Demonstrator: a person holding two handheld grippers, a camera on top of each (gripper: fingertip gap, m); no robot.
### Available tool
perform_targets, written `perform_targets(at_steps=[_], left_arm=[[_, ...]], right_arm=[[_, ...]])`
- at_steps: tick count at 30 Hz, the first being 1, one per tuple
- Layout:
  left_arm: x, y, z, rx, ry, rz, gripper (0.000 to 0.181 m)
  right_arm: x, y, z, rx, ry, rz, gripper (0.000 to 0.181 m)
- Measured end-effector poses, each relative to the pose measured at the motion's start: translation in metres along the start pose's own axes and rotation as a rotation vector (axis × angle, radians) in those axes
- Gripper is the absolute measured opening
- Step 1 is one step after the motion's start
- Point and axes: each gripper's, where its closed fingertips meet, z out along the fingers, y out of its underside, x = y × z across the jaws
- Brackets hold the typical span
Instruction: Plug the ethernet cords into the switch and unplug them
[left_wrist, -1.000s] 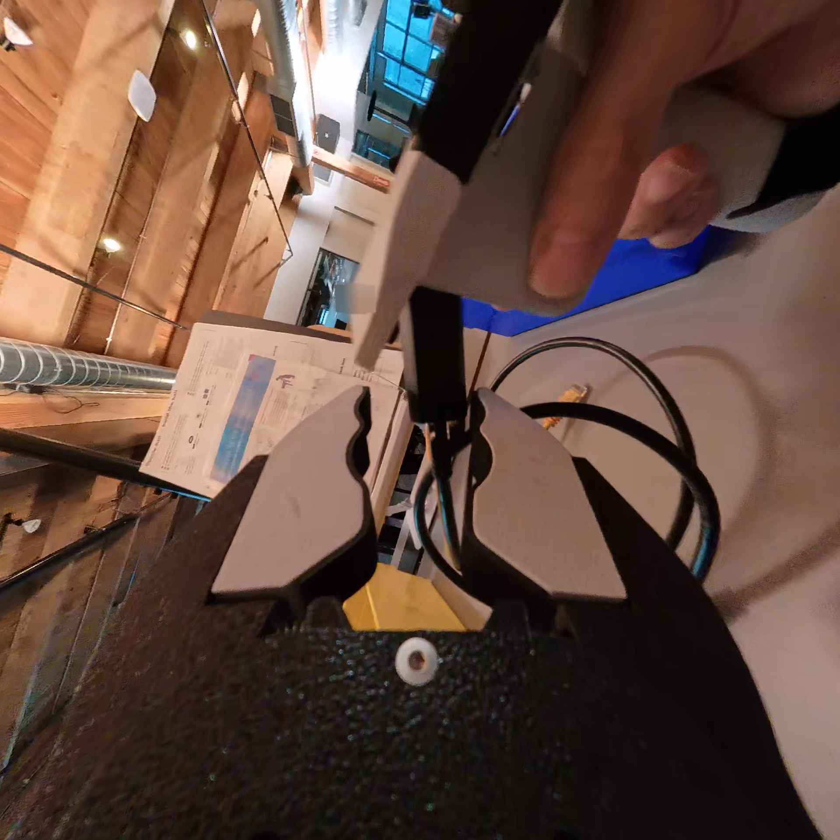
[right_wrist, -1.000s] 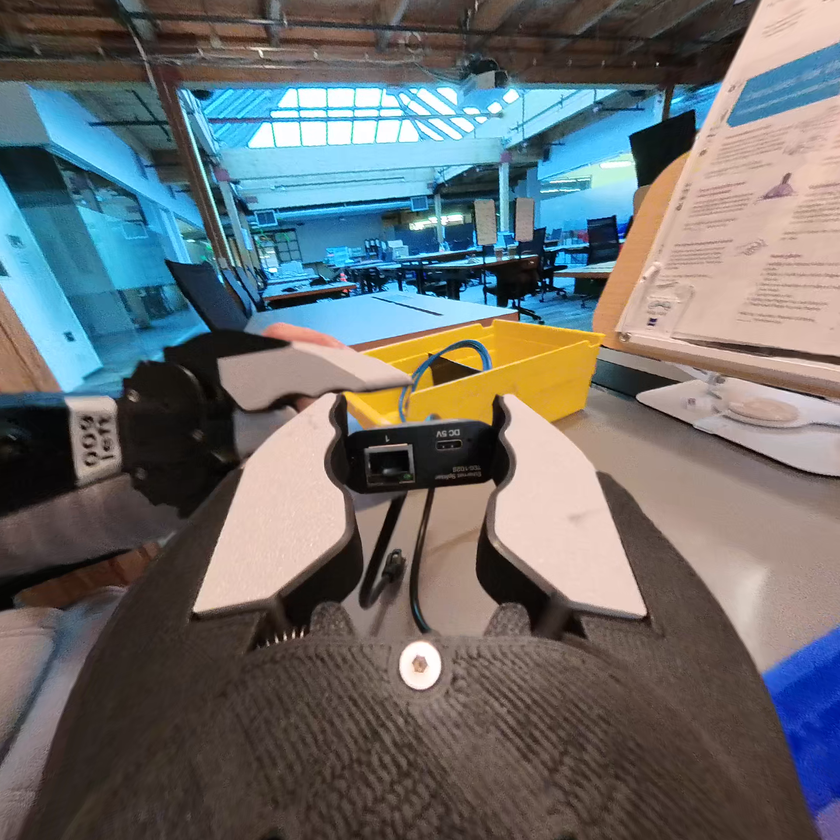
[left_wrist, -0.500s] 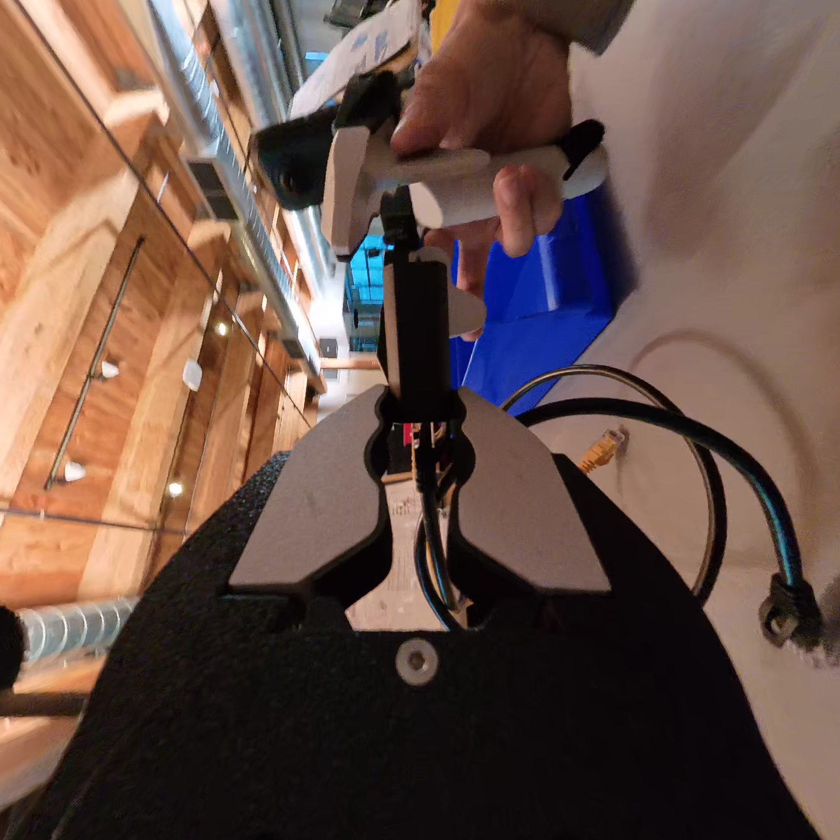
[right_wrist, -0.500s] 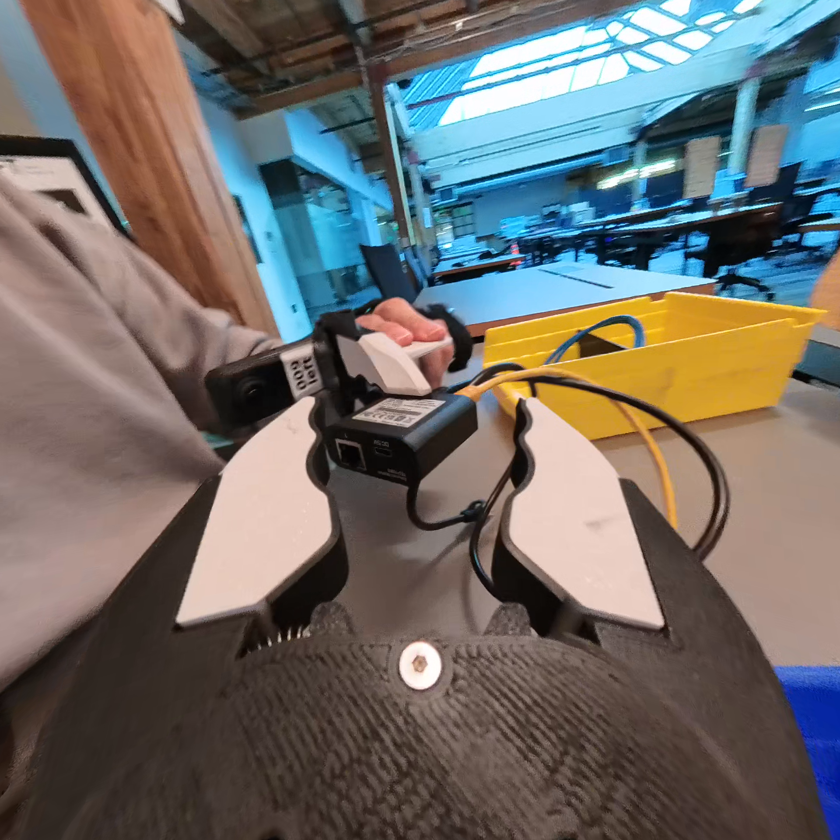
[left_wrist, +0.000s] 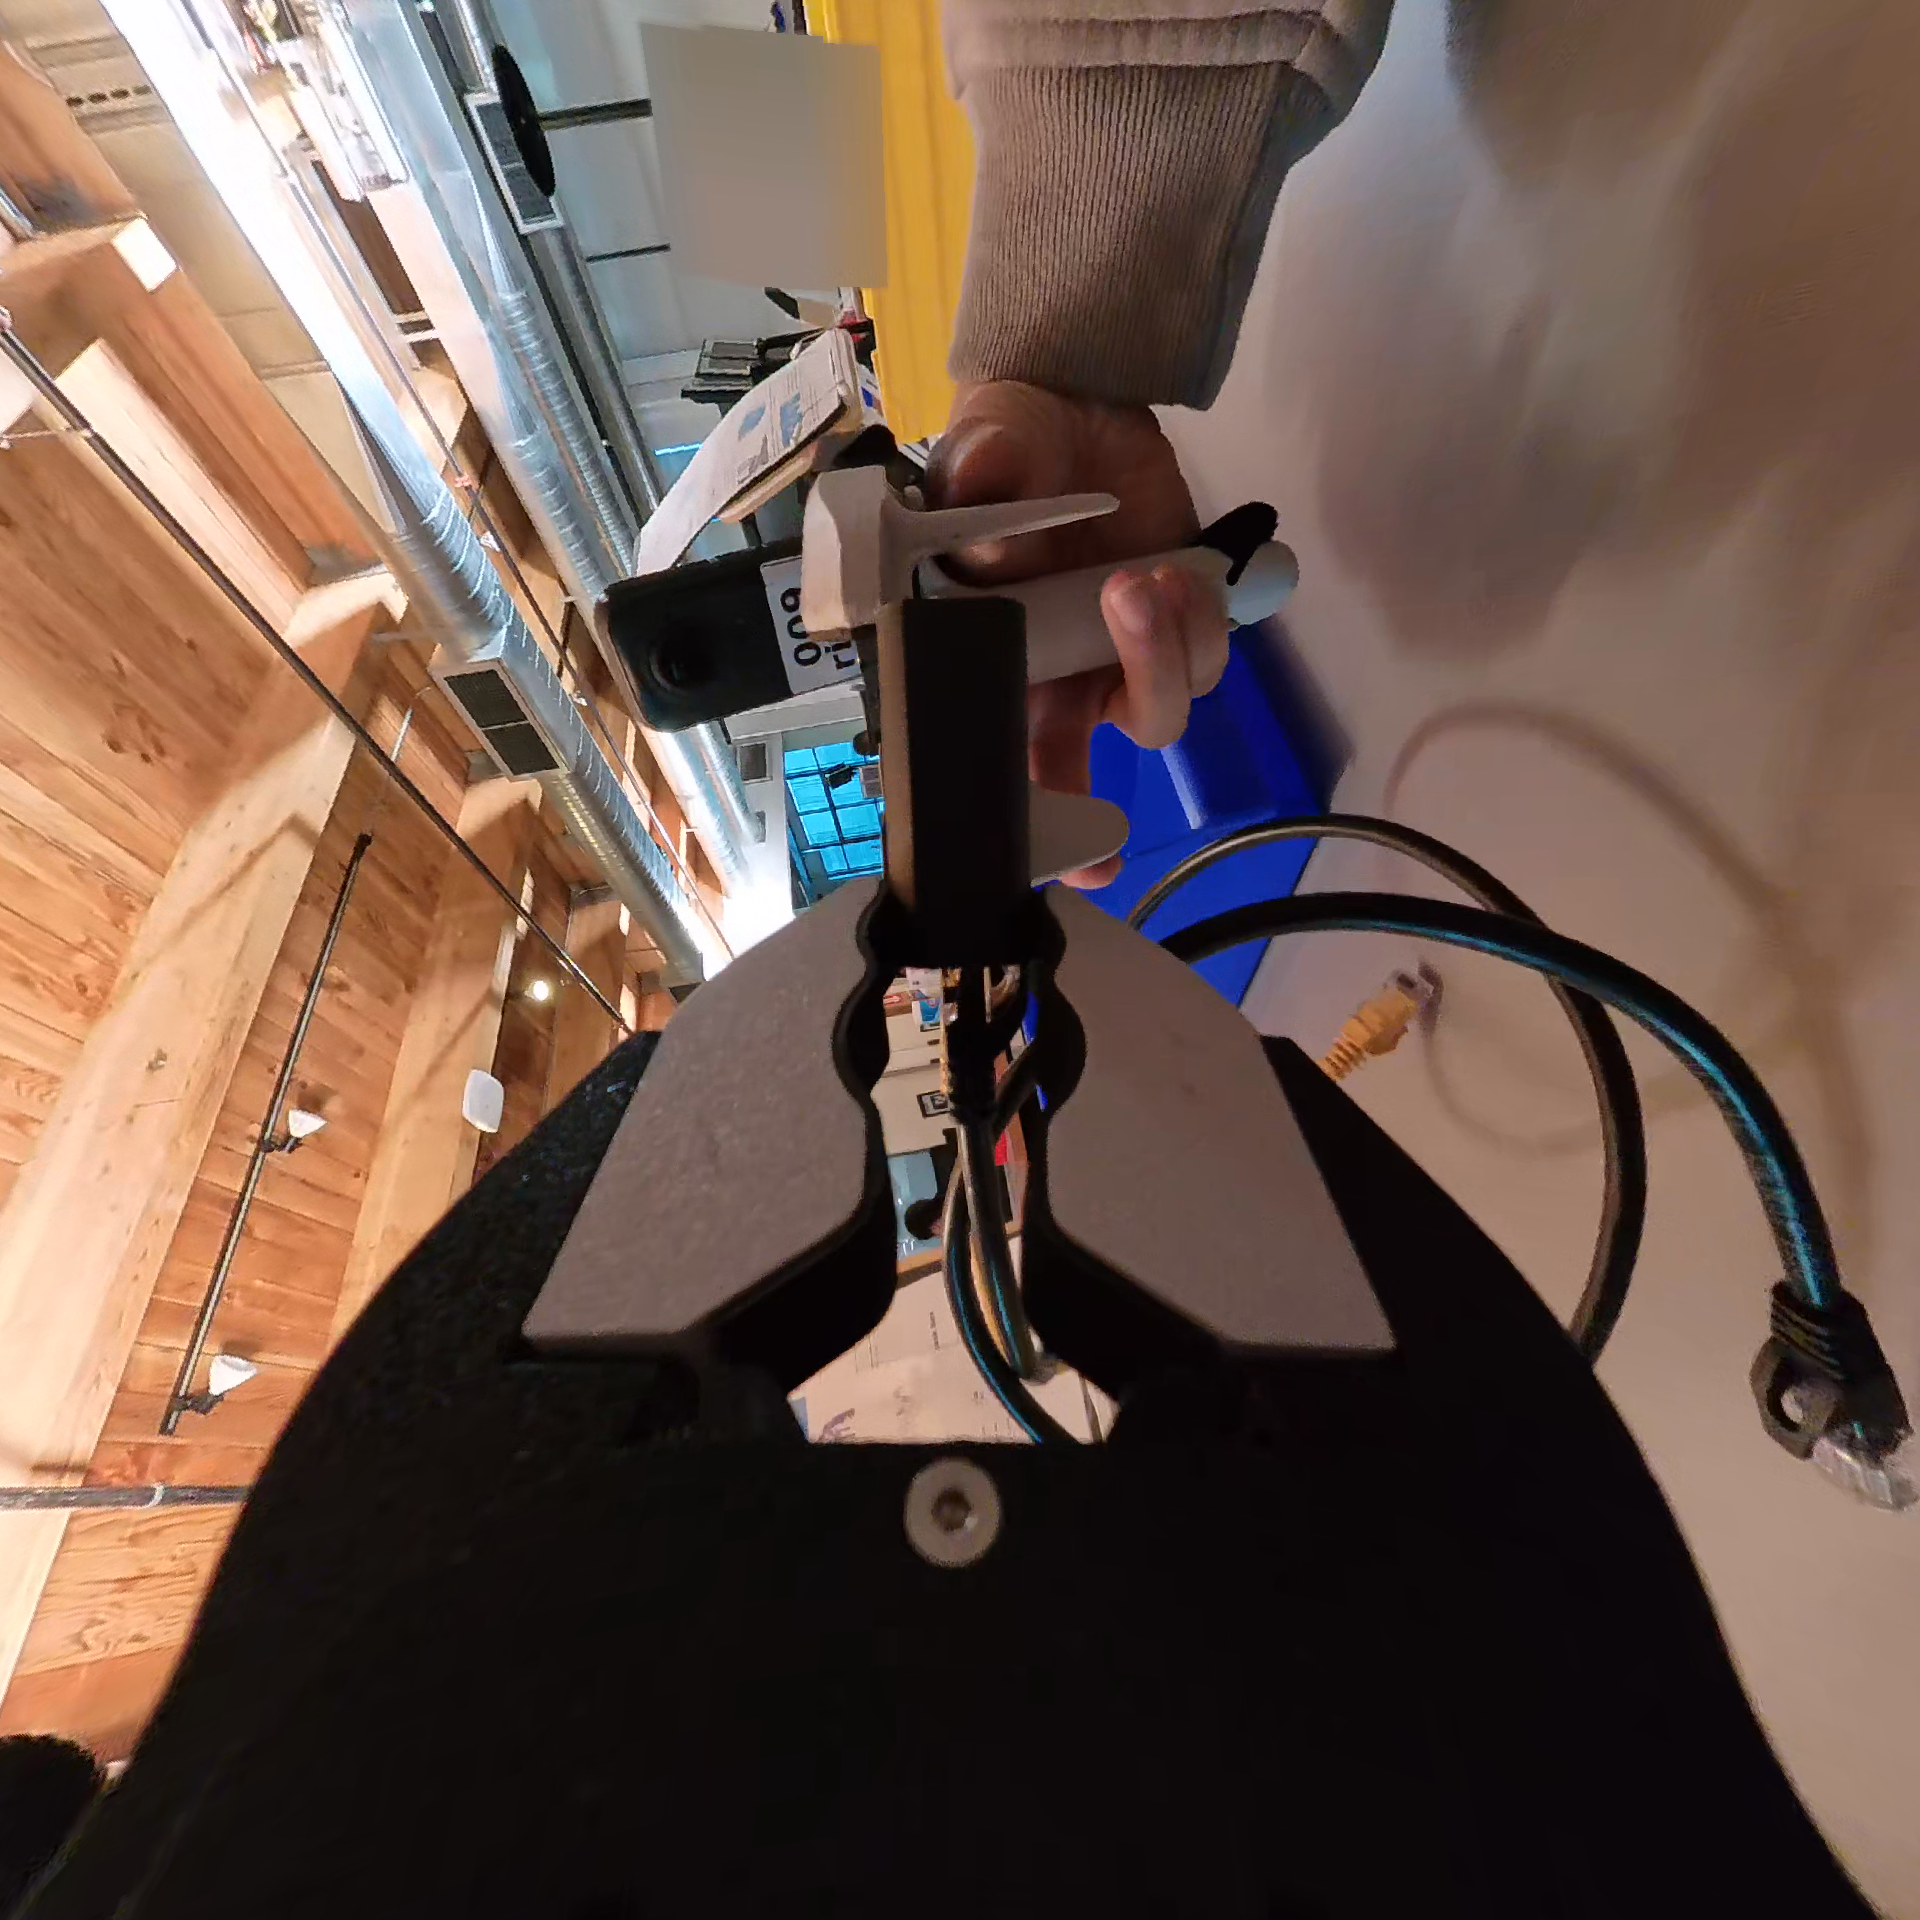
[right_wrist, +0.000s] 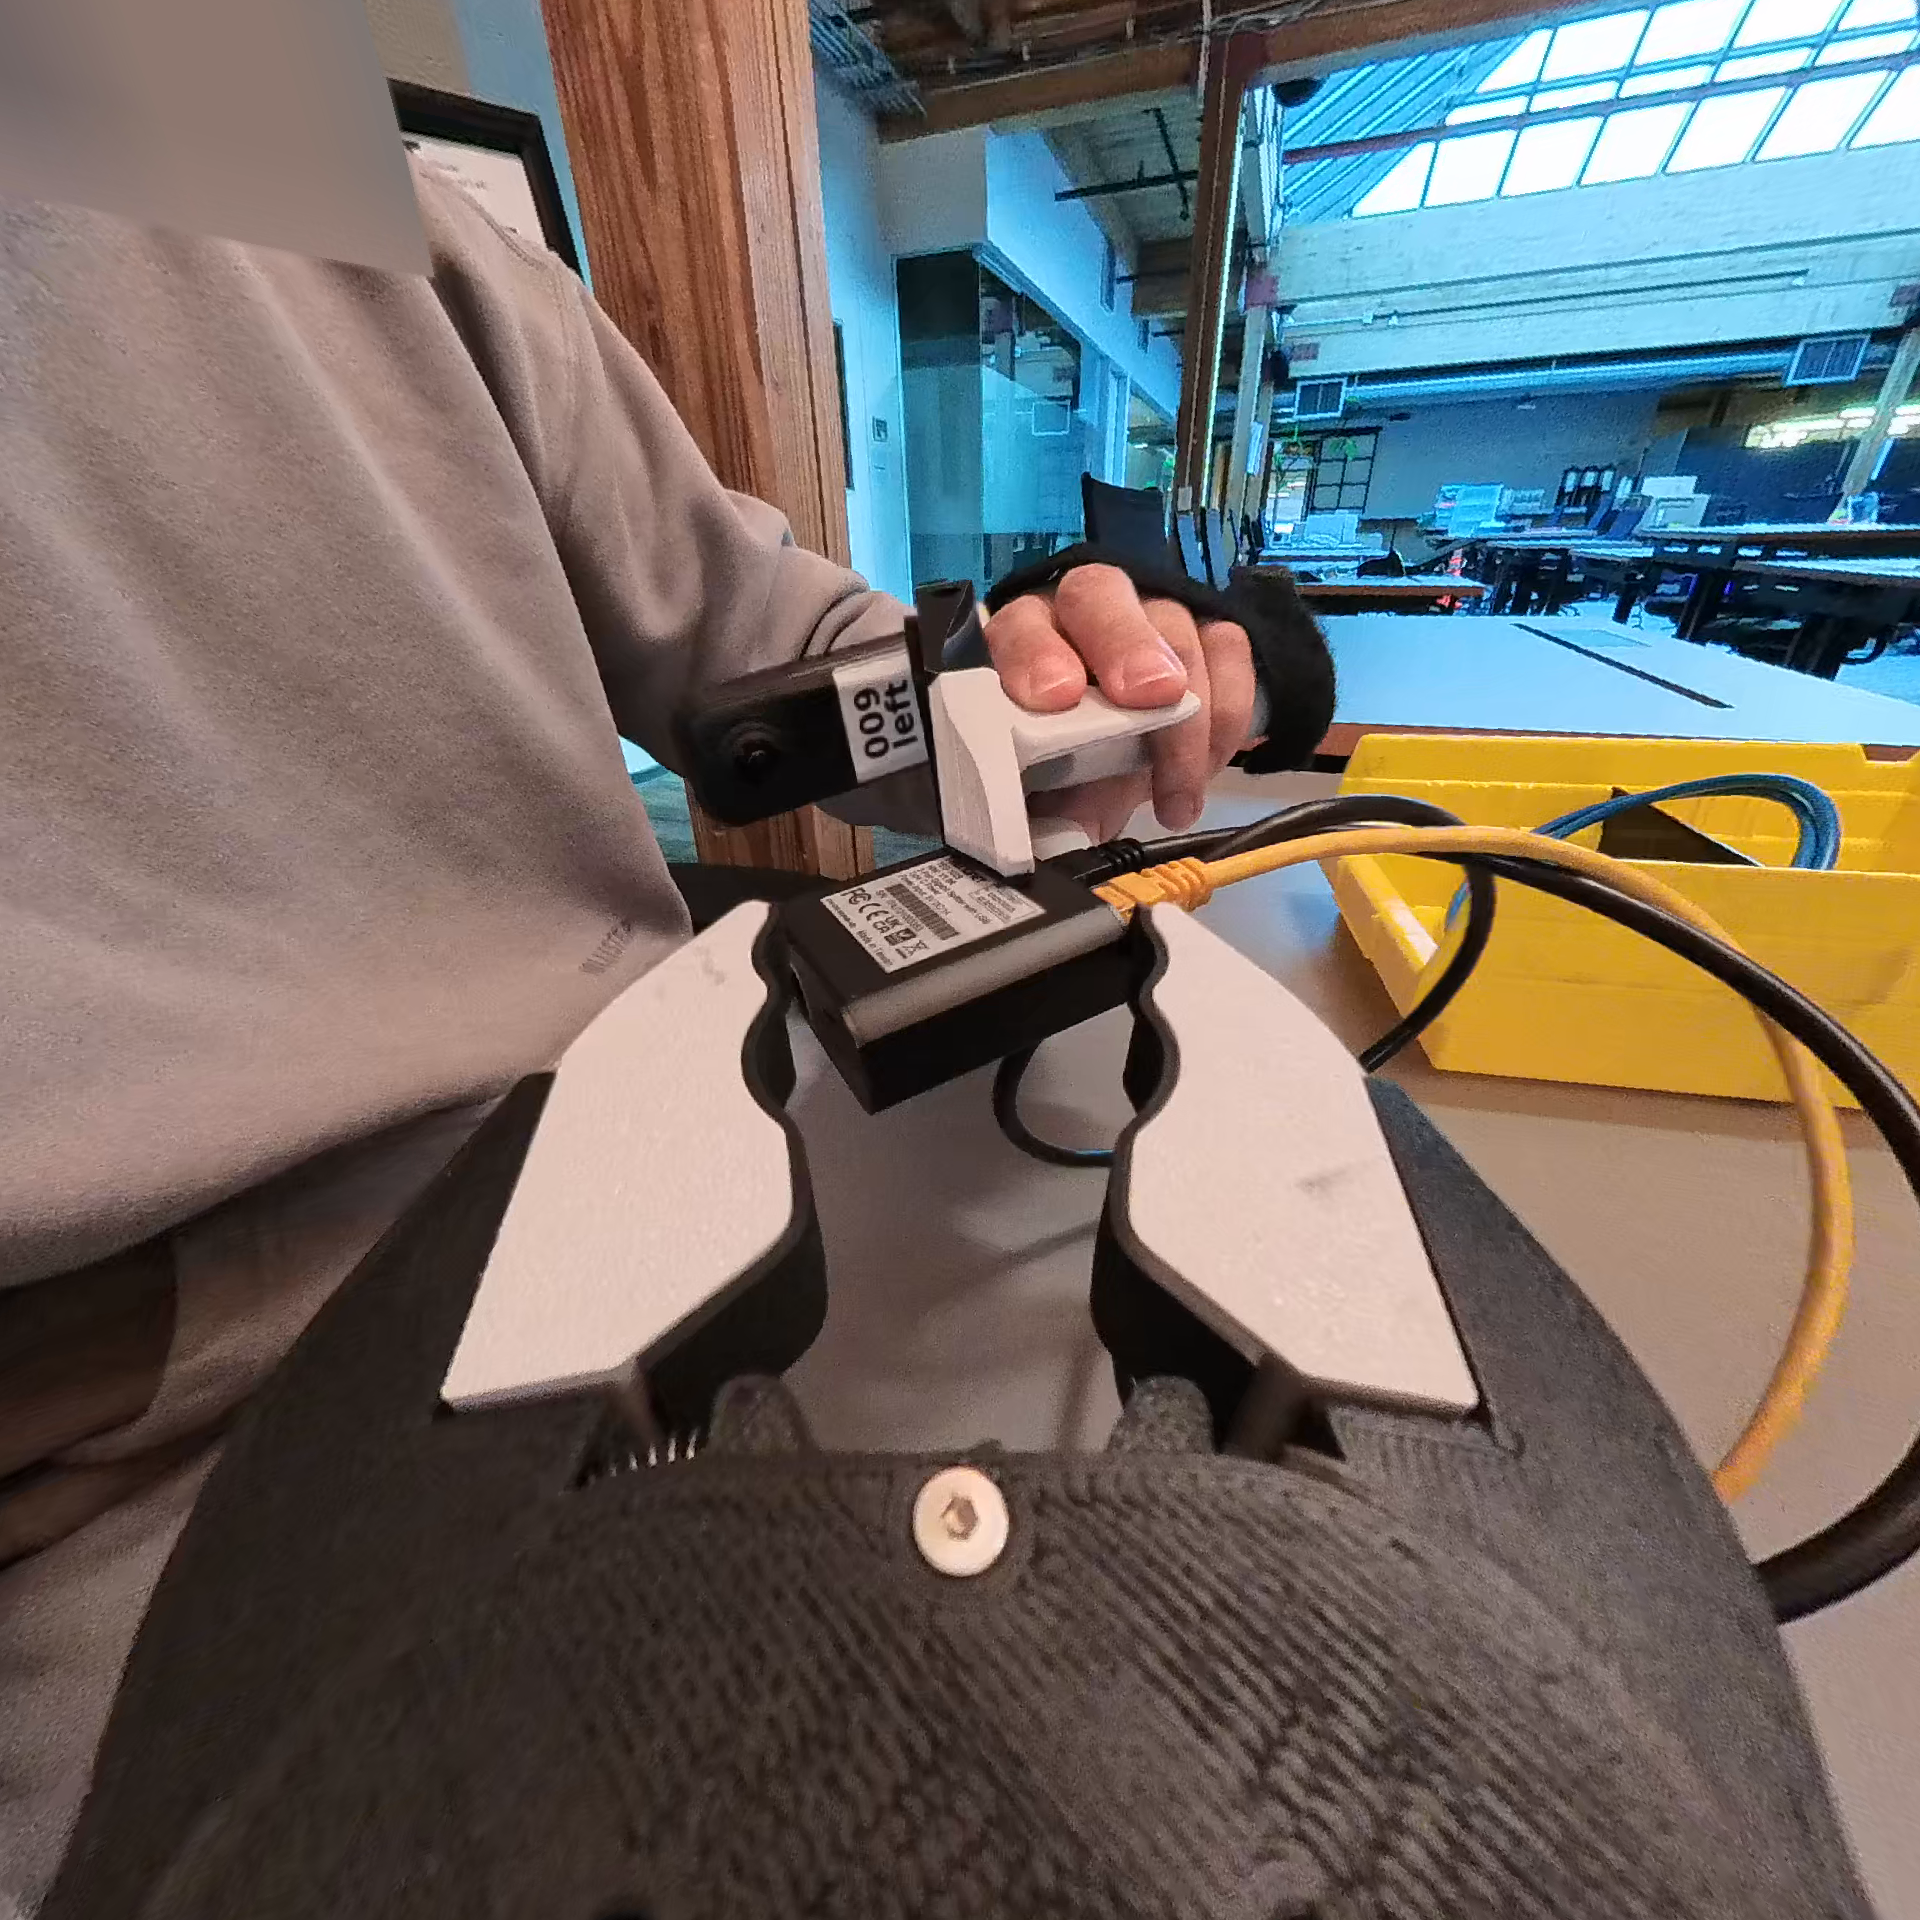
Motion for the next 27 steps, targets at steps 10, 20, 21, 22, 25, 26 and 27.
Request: perform_targets(at_steps=[10,20,21,22,25,26,27], left_arm=[[-0.026,0.057,-0.02,-0.179,-0.133,-0.237,0.0],[0.057,0.137,-0.04,-0.601,-0.069,-0.735,0.0],[0.055,0.144,-0.052,-0.635,-0.117,-0.852,0.0],[0.055,0.148,-0.062,-0.667,-0.148,-0.977,0.001],[0.069,0.144,-0.084,-0.725,-0.177,-1.279,0.012],[0.078,0.142,-0.091,-0.774,-0.181,-1.375,0.018],[0.088,0.138,-0.096,-0.817,-0.187,-1.475,0.033]], right_arm=[[0.029,-0.039,0.002,0.252,0.135,-0.065,0.0],[0.085,0.012,-0.017,-0.034,0.547,-0.125,0.021],[0.084,0.013,-0.016,-0.062,0.549,-0.137,0.022],[0.084,0.013,-0.016,-0.083,0.545,-0.155,0.024],[0.085,0.011,-0.014,-0.094,0.545,-0.175,0.026],[0.084,0.012,-0.013,-0.091,0.537,-0.167,0.025],[0.083,0.013,-0.012,-0.092,0.525,-0.159,0.026]])
